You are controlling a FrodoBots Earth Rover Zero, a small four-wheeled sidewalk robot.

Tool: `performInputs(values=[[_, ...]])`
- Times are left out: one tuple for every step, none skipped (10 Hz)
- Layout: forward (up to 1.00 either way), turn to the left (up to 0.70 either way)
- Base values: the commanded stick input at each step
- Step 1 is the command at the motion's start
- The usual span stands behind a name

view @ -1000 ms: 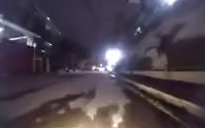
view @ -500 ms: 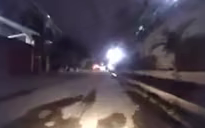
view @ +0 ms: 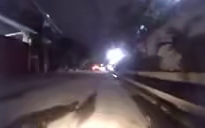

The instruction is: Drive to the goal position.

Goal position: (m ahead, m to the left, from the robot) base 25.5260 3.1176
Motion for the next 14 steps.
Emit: performInputs(values=[[0.70, -0.35], [0.70, 0.00], [0.70, 0.00], [0.70, -0.01], [0.70, -0.23], [0.70, -0.31], [0.70, -0.12], [0.70, 0.00], [0.70, 0.00], [0.70, 0.00], [0.70, 0.00], [0.70, 0.00], [0.70, 0.00], [0.70, 0.00]])
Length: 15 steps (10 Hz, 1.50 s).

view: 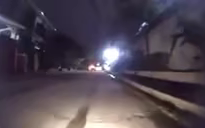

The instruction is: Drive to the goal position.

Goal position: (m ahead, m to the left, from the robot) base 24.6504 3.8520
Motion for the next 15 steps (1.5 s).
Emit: performInputs(values=[[0.70, -0.23], [0.70, -0.31], [0.70, -0.19], [0.70, 0.00], [0.70, 0.00], [0.70, 0.00], [0.70, 0.00], [0.70, 0.00], [0.70, 0.00], [0.70, 0.00], [0.70, 0.00], [0.70, -0.28], [0.70, -0.23], [0.70, -0.06], [0.70, 0.00]])
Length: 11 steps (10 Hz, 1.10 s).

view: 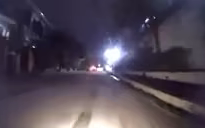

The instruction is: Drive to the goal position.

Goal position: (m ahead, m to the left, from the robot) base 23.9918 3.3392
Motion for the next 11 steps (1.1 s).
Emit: performInputs(values=[[0.70, -0.18], [0.70, -0.28], [0.70, -0.15], [0.70, -0.03], [0.70, 0.00], [0.70, -0.13], [0.70, -0.22], [0.70, 0.00], [0.70, 0.00], [0.70, 0.00], [0.70, -0.17]])
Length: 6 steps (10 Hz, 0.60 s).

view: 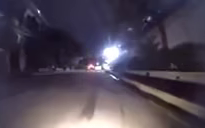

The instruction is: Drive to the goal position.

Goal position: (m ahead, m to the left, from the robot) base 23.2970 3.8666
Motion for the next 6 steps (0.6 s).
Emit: performInputs(values=[[0.70, -0.27], [0.70, -0.06], [0.70, 0.00], [0.70, 0.00], [0.70, 0.00], [0.70, 0.00]])
